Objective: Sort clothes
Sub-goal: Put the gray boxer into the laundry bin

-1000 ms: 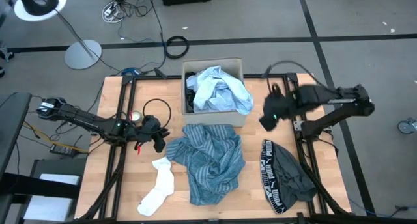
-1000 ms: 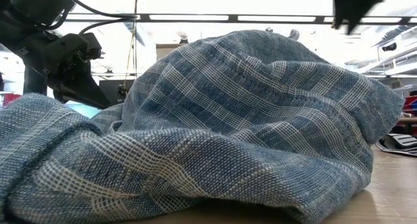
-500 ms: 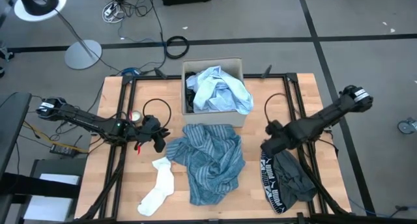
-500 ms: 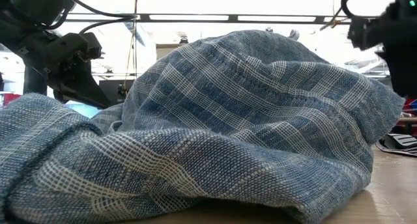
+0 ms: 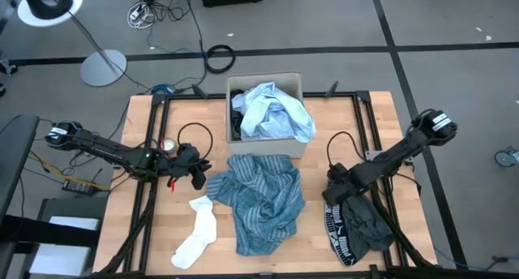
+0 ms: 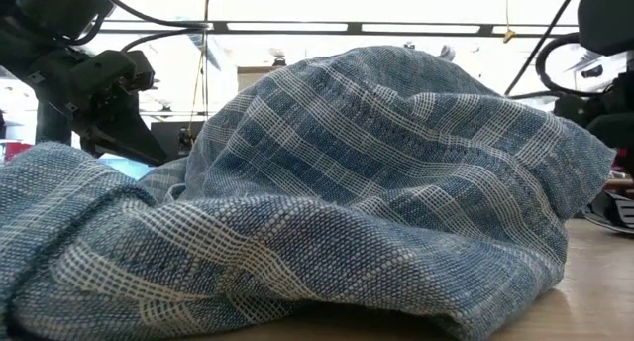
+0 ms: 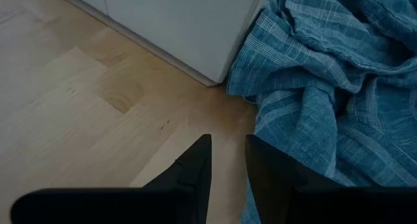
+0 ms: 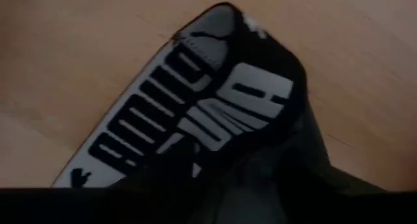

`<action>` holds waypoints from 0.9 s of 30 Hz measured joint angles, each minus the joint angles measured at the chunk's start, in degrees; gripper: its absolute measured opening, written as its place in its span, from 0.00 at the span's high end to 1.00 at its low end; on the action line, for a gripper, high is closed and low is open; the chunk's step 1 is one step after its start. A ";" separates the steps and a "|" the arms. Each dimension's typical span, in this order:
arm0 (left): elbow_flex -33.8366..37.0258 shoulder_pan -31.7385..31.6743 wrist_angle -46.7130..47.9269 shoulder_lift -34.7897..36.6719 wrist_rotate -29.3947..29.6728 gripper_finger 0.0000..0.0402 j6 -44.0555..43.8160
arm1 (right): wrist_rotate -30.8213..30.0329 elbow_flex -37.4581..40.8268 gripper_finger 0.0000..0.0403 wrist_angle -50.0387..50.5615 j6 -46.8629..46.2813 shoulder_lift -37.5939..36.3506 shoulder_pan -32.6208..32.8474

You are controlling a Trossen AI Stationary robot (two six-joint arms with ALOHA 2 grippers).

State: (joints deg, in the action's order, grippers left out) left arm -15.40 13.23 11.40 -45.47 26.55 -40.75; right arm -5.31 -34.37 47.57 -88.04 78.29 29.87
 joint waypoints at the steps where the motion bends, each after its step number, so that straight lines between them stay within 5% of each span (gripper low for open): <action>1: 0.00 0.01 0.06 0.00 0.00 0.75 0.00 | -0.20 -0.30 0.58 -0.18 0.42 0.16 0.04; 6: 0.00 0.00 0.04 -0.01 0.00 0.75 -0.02 | -1.84 -1.32 0.95 0.93 4.93 -0.82 0.04; 14: 0.00 0.02 0.02 -0.02 0.00 0.75 -0.02 | -6.19 -9.37 0.98 18.34 5.62 -4.32 -1.49; 22: 0.00 0.00 0.02 -0.02 0.02 0.75 -0.02 | -16.43 -26.81 0.99 41.69 6.33 -5.69 -3.18; 27: 0.00 0.01 0.02 -0.02 0.03 0.75 -0.02 | -26.28 -38.65 0.99 41.94 13.41 -6.66 -5.29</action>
State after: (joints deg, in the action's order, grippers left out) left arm -15.40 13.24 11.41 -45.50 26.57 -40.77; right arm -31.59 -73.03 89.50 -74.63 71.63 24.58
